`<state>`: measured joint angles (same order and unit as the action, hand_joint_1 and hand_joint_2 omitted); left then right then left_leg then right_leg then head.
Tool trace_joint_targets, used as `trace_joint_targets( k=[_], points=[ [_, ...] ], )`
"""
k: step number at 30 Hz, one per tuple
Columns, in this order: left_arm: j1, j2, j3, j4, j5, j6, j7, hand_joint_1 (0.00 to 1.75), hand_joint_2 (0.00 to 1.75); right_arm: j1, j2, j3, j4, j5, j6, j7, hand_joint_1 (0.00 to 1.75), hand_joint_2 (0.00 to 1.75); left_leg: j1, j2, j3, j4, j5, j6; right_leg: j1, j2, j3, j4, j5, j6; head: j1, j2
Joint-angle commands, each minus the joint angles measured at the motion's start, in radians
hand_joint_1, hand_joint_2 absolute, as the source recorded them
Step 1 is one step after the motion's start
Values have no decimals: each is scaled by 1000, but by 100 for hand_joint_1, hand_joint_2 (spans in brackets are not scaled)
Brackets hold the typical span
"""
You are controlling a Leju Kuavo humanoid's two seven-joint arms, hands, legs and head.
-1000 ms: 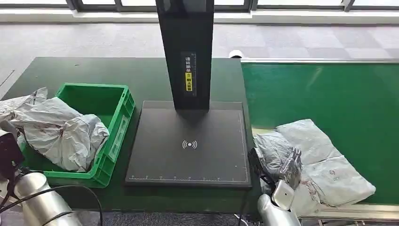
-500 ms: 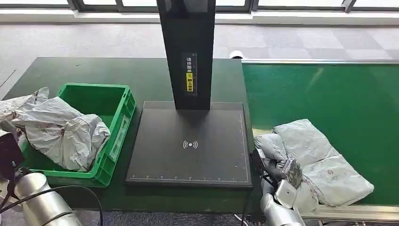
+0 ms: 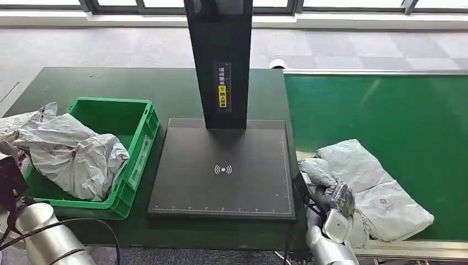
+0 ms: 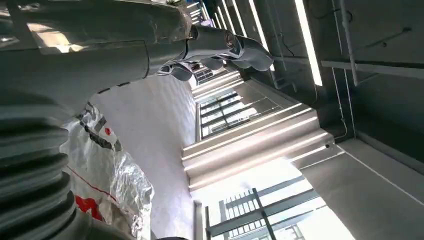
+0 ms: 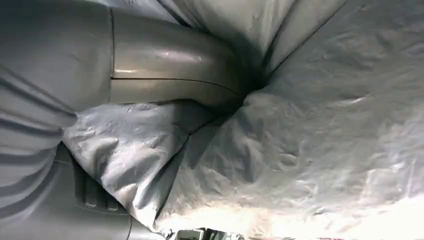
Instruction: Moved the parcel from conveyor to table for the left to box.
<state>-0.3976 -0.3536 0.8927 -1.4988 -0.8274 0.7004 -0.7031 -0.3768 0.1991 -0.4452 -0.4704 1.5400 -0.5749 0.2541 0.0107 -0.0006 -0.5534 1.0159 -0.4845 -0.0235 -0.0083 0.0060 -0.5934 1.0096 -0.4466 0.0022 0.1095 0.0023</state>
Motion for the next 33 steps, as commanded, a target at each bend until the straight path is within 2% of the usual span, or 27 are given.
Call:
trace_joint_targets(
  k=[1,33],
  points=[
    [-9,5,6,22,2,-2,5,0,175,11,-31,8,68,7,11,1,175,175,0,-2,0,-2,1,1,0,-2,1,-2,0,0,0,0],
    [-9,5,6,22,2,-2,5,0,175,11,-31,8,68,7,11,1,175,175,0,-3,0,-3,2,1,0,-4,2,-3,1,0,0,0]
  ],
)
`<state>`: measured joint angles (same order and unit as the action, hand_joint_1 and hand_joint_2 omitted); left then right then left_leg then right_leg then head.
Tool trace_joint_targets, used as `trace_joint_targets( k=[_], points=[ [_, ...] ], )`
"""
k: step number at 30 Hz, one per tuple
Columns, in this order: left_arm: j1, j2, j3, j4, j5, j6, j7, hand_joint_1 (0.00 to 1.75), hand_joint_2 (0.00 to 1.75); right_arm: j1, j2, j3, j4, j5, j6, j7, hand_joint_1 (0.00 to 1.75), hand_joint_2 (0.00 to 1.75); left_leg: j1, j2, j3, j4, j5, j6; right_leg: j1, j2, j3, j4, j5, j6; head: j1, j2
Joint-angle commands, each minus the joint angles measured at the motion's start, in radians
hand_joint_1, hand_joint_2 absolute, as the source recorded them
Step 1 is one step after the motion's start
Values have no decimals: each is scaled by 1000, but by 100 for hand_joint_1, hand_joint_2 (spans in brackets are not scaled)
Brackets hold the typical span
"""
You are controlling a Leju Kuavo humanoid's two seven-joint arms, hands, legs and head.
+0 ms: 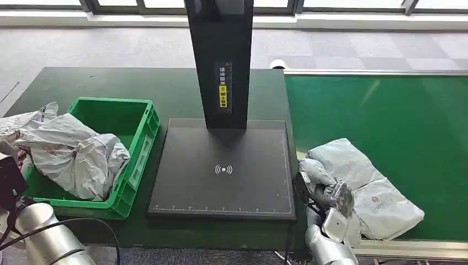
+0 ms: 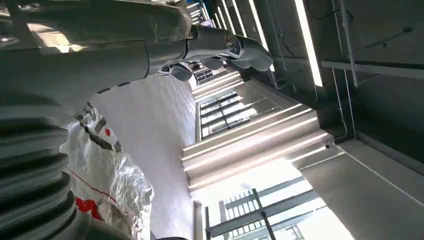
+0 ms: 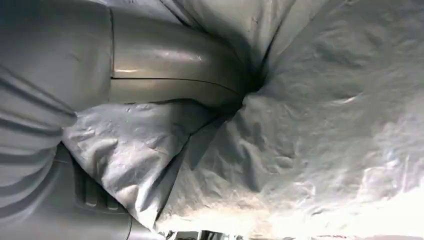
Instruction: Moved the parcel from conveyor to table for the left to box.
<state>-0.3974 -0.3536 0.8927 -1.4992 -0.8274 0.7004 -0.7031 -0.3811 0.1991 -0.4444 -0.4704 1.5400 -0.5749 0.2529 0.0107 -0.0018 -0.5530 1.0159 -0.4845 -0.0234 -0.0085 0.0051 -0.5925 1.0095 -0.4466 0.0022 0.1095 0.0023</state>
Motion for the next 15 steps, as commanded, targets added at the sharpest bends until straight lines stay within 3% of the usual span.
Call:
trace_joint_targets(
  k=[1,7,8,9,10,11,15],
  points=[
    [-9,5,6,22,2,-2,5,0,175,15,-31,7,68,7,11,3,175,175,0,-2,0,-2,1,1,0,-2,1,-2,0,0,0,0],
    [-9,5,6,22,2,-2,5,0,175,15,-31,7,68,7,11,3,175,175,0,-2,1,-1,1,1,0,-2,1,-1,0,0,0,0],
    [-3,5,-62,22,-9,-2,5,0,175,202,150,-113,-435,-496,-123,-500,175,175,0,-2,0,-2,1,1,0,-3,1,-2,1,0,0,0],
    [9,5,-68,12,6,-2,5,0,175,263,150,71,-812,-505,-123,-705,175,175,1,-5,2,-2,0,0,1,-5,4,-2,-1,-1,0,0],
    [6,5,-67,13,8,-2,5,0,175,287,150,154,-1094,-448,-123,-597,175,175,1,-5,1,-2,1,0,1,-6,2,-2,-1,-1,0,0],
    [6,5,-67,12,7,-2,5,0,175,304,150,211,-1138,-404,-123,-524,175,175,-3,-5,-6,2,2,1,-3,-5,-6,3,-1,1,0,0],
    [13,5,-83,10,8,-2,5,0,175,301,150,178,-1119,-422,-123,-569,175,175,-4,-13,-18,1,4,2,-7,-13,-16,6,-1,0,0,0]
  ],
)
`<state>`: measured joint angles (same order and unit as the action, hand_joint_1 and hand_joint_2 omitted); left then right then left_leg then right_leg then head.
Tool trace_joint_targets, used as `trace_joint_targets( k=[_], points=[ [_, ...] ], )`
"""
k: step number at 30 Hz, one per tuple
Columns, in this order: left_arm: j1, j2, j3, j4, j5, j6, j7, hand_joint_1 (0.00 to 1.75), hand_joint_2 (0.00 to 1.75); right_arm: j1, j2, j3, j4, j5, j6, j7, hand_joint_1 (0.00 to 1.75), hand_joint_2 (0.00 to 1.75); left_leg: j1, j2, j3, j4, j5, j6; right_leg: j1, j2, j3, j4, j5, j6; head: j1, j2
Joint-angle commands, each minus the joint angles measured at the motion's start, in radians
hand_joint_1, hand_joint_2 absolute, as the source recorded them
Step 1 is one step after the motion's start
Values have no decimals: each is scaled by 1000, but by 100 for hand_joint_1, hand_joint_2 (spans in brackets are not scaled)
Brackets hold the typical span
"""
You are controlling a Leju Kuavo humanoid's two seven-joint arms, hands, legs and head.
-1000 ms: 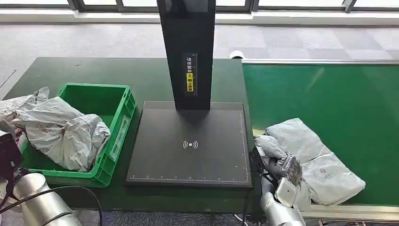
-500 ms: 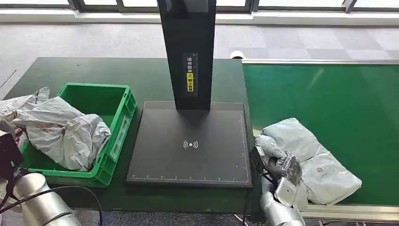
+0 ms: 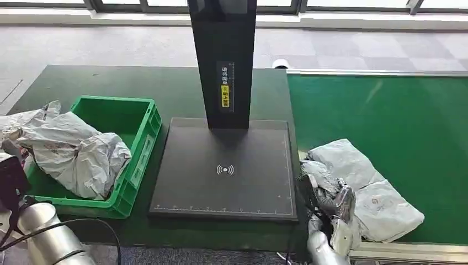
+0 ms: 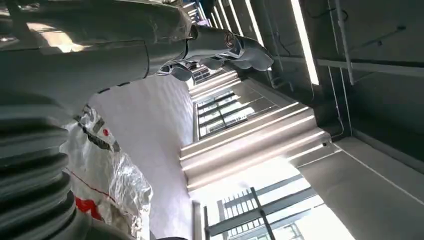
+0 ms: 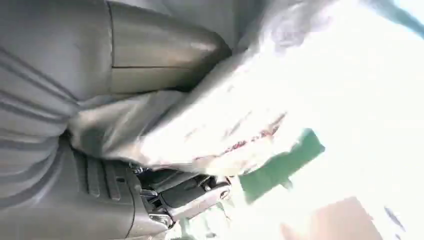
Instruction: Moved the parcel from conveyor to table for the left to box.
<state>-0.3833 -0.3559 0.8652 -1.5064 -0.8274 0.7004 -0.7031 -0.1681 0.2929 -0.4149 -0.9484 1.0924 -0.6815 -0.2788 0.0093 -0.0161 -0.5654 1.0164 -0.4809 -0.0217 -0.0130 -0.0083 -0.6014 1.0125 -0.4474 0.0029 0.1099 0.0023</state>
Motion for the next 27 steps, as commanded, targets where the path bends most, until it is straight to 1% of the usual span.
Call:
trace_joint_targets(
  k=[1,3,5,17,19,20,21,22,23,25,26,27],
  points=[
    [-1,7,-60,22,5,-2,5,0,175,84,56,126,-626,11,-17,-65,175,175,-2,4,-5,0,0,-1,-1,4,-8,2,0,-1,-2,0],
    [-1,7,-67,28,4,-2,5,0,175,80,56,94,-610,-13,-17,-106,175,175,-2,7,0,-1,-1,-1,1,7,-3,0,0,-1,-2,0],
    [-3,7,-66,29,4,-2,5,0,175,78,56,86,-606,-22,-17,-119,175,175,-2,8,0,-1,0,-1,2,6,-4,0,0,-1,-2,0],
    [-15,7,-70,42,-13,-2,5,0,175,71,56,89,-602,-12,-17,-117,175,175,-2,10,0,-1,-1,-1,2,8,-5,0,1,-1,-2,0],
    [-12,7,-74,41,-11,-2,5,0,175,71,56,103,-590,-16,-17,-121,175,175,-2,10,0,-1,-1,-1,2,9,-5,0,1,-1,-2,0],
    [-8,7,-77,39,-7,-2,5,0,175,54,56,117,-571,-4,-17,-109,175,175,-2,10,1,-2,-1,-1,2,9,-3,-1,1,-2,-2,0],
    [-8,7,-85,43,-9,-2,5,0,175,70,56,155,-532,-8,-17,-134,175,175,-2,10,0,-1,-1,-1,2,9,-5,0,0,-1,-2,0],
    [-8,7,-90,46,-10,-2,5,0,175,55,56,211,-467,-6,-17,-132,175,175,-2,12,1,-2,-1,-1,2,10,-4,-1,1,-2,-2,0],
    [-10,7,-95,51,-11,-2,5,0,175,50,56,234,-416,-11,-17,-156,175,175,-1,12,0,-1,-1,-2,3,11,-4,-1,1,-1,-2,0],
    [-16,7,-125,75,-14,-2,5,0,175,-14,56,316,-213,59,-17,-147,175,175,-1,16,3,-3,-1,-2,3,14,-3,-3,2,-2,-2,0],
    [-18,7,-126,77,-16,-2,5,0,175,-18,56,325,-198,78,-17,-146,175,175,0,17,3,-3,-1,-2,3,15,-3,-3,3,-2,-2,0],
    [-33,7,-134,97,-26,-2,5,0,175,-65,56,383,-91,74,-17,-123,175,175,0,17,4,-4,0,-2,3,16,-2,-4,3,-2,-2,0]
  ],
)
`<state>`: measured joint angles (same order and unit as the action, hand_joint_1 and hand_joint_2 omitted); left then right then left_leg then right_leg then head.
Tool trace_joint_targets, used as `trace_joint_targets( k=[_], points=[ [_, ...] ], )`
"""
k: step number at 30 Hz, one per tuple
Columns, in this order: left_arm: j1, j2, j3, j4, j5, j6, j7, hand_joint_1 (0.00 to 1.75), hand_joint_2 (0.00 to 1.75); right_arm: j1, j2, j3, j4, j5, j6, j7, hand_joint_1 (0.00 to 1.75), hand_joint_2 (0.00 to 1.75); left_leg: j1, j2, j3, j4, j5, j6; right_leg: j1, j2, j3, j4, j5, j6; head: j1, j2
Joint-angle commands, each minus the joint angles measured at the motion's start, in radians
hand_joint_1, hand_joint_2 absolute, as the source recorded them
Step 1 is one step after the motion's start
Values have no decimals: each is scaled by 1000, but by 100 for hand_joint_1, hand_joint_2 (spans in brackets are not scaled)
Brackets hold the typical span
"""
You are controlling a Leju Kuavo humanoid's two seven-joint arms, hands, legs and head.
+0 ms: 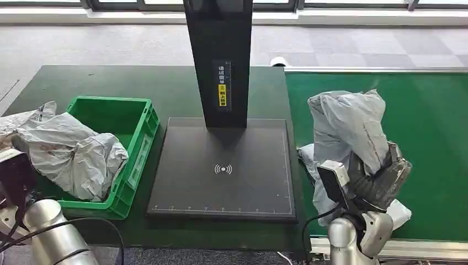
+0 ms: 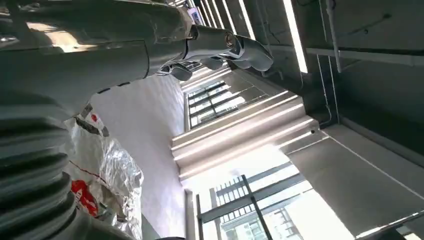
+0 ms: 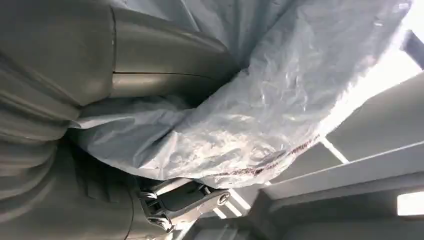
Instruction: Moved the parcel from conveyor to table for the left to box.
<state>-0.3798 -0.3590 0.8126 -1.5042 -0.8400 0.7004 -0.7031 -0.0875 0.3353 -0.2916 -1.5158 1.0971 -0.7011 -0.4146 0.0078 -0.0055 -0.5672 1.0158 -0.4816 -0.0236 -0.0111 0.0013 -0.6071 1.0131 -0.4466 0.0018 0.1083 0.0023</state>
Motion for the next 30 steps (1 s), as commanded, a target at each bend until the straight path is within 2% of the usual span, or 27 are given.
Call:
trace_joint_targets(
  k=[1,2,10,30],
  points=[
    [-39,10,-87,100,-15,-2,5,0,175,-158,13,274,508,87,3,17,175,175,1,6,4,-2,0,0,1,5,2,-2,2,-1,0,0],
    [-44,10,-96,111,-18,-2,5,0,175,-179,14,297,556,75,3,11,175,175,1,8,5,-2,0,-1,1,8,2,-2,3,-1,0,0],
    [-44,10,-96,111,-18,-2,5,0,175,-179,14,297,556,75,3,11,175,175,1,2,3,-1,1,-1,1,3,1,-1,1,-1,0,0],
    [-44,10,-96,111,-18,-2,5,0,175,-179,14,297,556,75,3,11,175,175,1,2,2,-1,1,-1,1,2,1,-1,1,-1,0,0]
  ],
)
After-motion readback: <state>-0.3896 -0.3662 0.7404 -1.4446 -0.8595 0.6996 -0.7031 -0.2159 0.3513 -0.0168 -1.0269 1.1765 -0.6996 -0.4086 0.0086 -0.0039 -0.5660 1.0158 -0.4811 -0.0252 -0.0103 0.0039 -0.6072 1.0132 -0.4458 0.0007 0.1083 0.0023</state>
